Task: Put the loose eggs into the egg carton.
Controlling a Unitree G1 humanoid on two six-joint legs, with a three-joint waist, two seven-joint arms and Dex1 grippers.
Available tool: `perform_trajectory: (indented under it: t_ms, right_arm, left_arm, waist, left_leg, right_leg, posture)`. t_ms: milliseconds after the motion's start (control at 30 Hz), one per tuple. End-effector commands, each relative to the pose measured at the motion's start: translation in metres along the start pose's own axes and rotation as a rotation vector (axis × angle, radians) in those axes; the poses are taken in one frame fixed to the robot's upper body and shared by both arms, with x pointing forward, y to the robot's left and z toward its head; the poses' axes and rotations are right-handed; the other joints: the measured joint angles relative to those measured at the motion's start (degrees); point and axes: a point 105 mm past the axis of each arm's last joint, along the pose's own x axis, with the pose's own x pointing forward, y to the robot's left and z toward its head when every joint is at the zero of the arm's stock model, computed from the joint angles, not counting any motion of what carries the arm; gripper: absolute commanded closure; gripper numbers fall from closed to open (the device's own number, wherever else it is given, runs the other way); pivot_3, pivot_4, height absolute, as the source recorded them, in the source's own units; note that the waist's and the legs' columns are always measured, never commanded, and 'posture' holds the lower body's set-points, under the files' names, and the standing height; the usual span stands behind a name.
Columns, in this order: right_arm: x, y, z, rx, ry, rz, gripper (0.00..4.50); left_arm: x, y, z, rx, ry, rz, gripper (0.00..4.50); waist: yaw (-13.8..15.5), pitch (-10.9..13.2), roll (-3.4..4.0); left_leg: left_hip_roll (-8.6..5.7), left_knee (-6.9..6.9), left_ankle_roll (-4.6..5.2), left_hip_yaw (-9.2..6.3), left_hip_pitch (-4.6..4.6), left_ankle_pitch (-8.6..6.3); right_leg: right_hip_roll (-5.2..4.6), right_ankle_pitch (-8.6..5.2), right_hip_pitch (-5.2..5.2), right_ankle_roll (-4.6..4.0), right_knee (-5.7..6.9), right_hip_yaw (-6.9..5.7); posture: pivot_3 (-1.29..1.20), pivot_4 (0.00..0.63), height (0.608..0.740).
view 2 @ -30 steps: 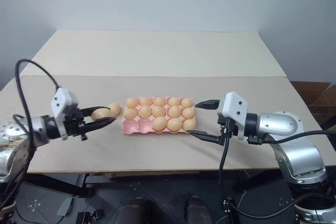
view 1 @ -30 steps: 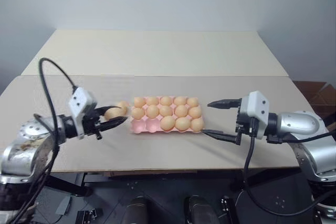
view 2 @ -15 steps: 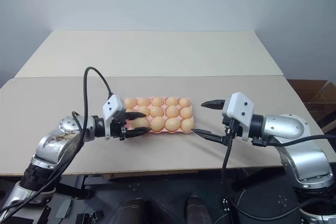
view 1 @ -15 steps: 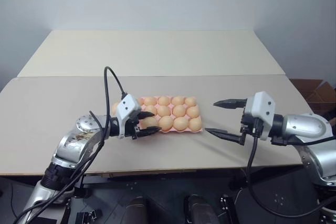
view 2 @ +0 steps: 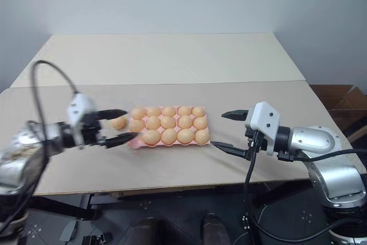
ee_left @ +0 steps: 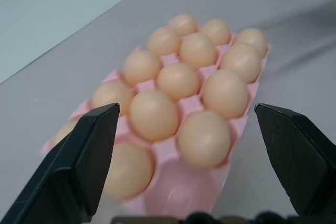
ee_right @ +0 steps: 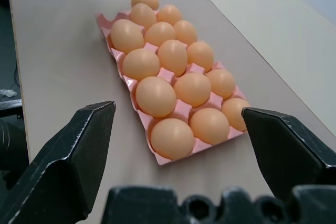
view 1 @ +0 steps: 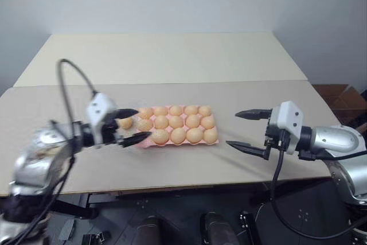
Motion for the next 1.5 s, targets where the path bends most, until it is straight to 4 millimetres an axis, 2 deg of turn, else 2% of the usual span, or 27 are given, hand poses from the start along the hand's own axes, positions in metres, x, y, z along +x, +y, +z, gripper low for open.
perform_trajectory:
  t_ms: [33, 167, 233, 333, 467, 567, 633, 767, 867, 1033, 1167, 1367, 1467, 1500]
  right_arm:
    - [-0.007, -0.004, 0.011, -0.058, -0.031, 0.000, 0.00]
    - [-0.010, -0.005, 0.007, -0.035, -0.026, 0.017, 0.00]
    - [-0.013, -0.004, 0.005, -0.026, -0.029, 0.030, 0.00]
    - [-0.018, -0.003, -0.001, -0.021, -0.016, 0.042, 0.00]
    - [-0.020, -0.006, -0.004, -0.013, -0.008, 0.033, 0.00]
    - [-0.018, -0.007, -0.004, -0.017, -0.009, 0.030, 0.00]
    - [-0.016, -0.008, -0.003, -0.023, -0.009, 0.024, 0.00]
    - [-0.012, -0.010, -0.002, -0.039, -0.007, 0.014, 0.00]
    - [-0.010, -0.010, 0.001, -0.051, -0.011, 0.008, 0.00]
    - [-0.010, -0.010, 0.004, -0.061, -0.021, -0.008, 0.00]
    - [-0.010, -0.008, 0.005, -0.065, -0.022, -0.016, 0.00]
    - [-0.012, -0.004, 0.005, -0.068, -0.020, -0.026, 0.00]
    - [-0.012, -0.004, 0.006, -0.069, -0.021, -0.032, 0.00]
    - [-0.012, -0.004, 0.006, -0.069, -0.023, -0.034, 0.00]
  left_arm:
    - [-0.048, 0.009, 0.000, 0.035, 0.021, 0.095, 0.02]
    - [-0.100, 0.012, -0.017, -0.002, 0.083, 0.156, 0.02]
    - [-0.115, 0.010, -0.023, -0.014, 0.113, 0.170, 0.02]
    - [-0.126, 0.010, -0.024, -0.048, 0.095, 0.200, 0.02]
    - [-0.125, 0.012, -0.025, -0.054, 0.070, 0.232, 0.02]
    - [-0.108, 0.016, -0.025, -0.062, 0.059, 0.233, 0.02]
    - [-0.090, 0.025, -0.028, -0.079, 0.064, 0.260, 0.02]
    - [-0.043, 0.041, -0.024, -0.123, -0.009, 0.278, 0.02]
    - [-0.012, 0.049, -0.027, -0.151, -0.012, 0.285, 0.02]
    - [0.030, 0.068, -0.045, -0.231, 0.066, 0.346, 0.02]
    - [0.048, 0.080, -0.055, -0.276, 0.112, 0.406, 0.02]
    - [0.062, 0.079, -0.066, -0.353, 0.181, 0.419, 0.02]
    - [0.063, 0.077, -0.066, -0.362, 0.197, 0.413, 0.66]
    - [0.062, 0.077, -0.067, -0.359, 0.198, 0.418, 0.99]
  waist:
    - [0.0, 0.0, 0.00]
    - [0.5, 0.0, 0.00]
    - [0.9, 0.0, 0.00]
    - [1.7, 0.0, -0.01]
    - [1.7, 0.0, -0.01]
    - [1.7, 0.0, -0.01]
    - [1.8, 0.0, 0.00]
    - [1.8, 0.0, -0.03]
    - [1.7, 0.0, -0.07]
    - [1.2, 0.0, -0.09]
    - [1.1, 0.0, -0.10]
    - [1.1, 0.0, -0.11]
    - [1.2, -0.1, -0.11]
    - [1.2, -0.1, -0.11]
  left_leg:
    - [0.00, -0.01, 0.00, 0.02, 0.02, 0.00]
    - [0.03, -0.01, -0.01, 0.10, 0.06, 0.00]
    - [0.03, 0.00, -0.03, 0.12, 0.09, 0.01]
    - [0.01, 0.00, -0.03, 0.13, 0.10, 0.01]
    - [0.02, 0.00, -0.03, 0.15, 0.09, 0.01]
    - [0.04, 0.00, -0.03, 0.17, 0.09, 0.01]
    - [0.03, 0.00, -0.03, 0.16, 0.10, 0.01]
    - [-0.01, 0.01, -0.03, 0.16, 0.14, 0.02]
    - [-0.05, 0.03, -0.03, 0.16, 0.08, 0.02]
    - [-0.08, 0.03, 0.01, 0.15, 0.01, -0.01]
    - [-0.11, 0.05, 0.01, 0.15, 0.01, 0.00]
    - [-0.12, 0.07, 0.01, 0.14, -0.01, 0.00]
    - [-0.13, 0.07, 0.00, 0.13, -0.01, 0.00]
    - [-0.13, 0.07, 0.00, 0.13, 0.01, 0.00]
  right_leg:
    - [-0.01, -0.01, 0.00, 0.00, 0.00, 0.00]
    - [-0.06, -0.20, 0.01, 0.17, -0.01, -0.03]
    - [-0.10, -0.42, 0.03, -0.19, -0.01, -0.06]
    - [-0.14, -0.43, 0.05, -0.20, -0.01, -0.06]
    - [-0.14, -0.43, 0.05, -0.20, -0.01, -0.03]
    - [-0.10, -0.40, 0.03, -0.23, 0.00, -0.02]
    - [-0.09, -0.39, 0.05, -0.22, 0.05, -0.04]
    - [-0.09, -0.10, 0.13, 0.18, 0.05, -0.02]
    - [-0.07, 0.10, 0.12, 0.03, 0.01, 0.02]
    - [-0.04, 0.15, 0.08, 0.04, -0.06, 0.06]
    - [-0.04, 0.17, 0.08, 0.08, -0.05, 0.08]
    - [-0.06, 0.18, 0.09, 0.11, -0.05, 0.08]
    - [-0.07, 0.19, 0.09, 0.12, -0.04, 0.07]
    - [-0.07, 0.19, 0.10, 0.12, -0.04, 0.08]
  posture:
    - [0.00, 0.150, 0.740]
    - [0.00, 0.150, 0.740]
    - [0.00, 0.150, 0.740]
    - [0.00, 0.150, 0.740]
    - [0.00, 0.150, 0.740]
    - [0.00, 0.150, 0.740]
    - [0.00, 0.150, 0.740]
    - [0.00, 0.150, 0.740]
    - [0.00, 0.150, 0.740]
    - [0.00, 0.150, 0.740]
    - [0.00, 0.150, 0.740]
    - [0.00, 0.150, 0.740]
    - [0.00, 0.150, 0.740]
    - [0.00, 0.150, 0.740]
